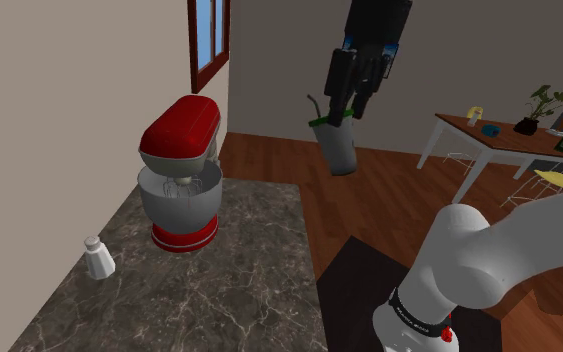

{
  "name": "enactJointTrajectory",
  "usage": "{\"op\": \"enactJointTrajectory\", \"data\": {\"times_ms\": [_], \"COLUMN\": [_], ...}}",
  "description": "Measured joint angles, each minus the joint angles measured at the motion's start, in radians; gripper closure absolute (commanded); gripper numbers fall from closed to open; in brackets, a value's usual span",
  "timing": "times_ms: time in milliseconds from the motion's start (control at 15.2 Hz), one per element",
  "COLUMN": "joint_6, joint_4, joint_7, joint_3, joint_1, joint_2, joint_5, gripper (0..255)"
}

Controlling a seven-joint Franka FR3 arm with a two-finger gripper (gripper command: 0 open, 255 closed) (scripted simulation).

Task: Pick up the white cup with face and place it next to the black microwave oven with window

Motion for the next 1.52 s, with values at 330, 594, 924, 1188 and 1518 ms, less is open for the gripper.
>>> {"op": "enactJointTrajectory", "data": {"times_ms": [330,594,924,1188,1518], "joint_6": [-0.063,-0.115,-0.159,-0.182,-0.197], "joint_4": [0.099,0.189,0.243,0.253,0.26], "joint_7": [0.002,0.012,0.063,0.159,0.282], "joint_3": [-0.005,-0.003,0.033,0.105,0.199], "joint_1": [-0.004,-0.007,-0.001,0.011,0.022], "joint_2": [0.037,0.074,0.079,0.05,0.016], "joint_5": [-0.007,-0.009,0.014,0.069,0.142], "gripper": [255,255,255,255,255]}}
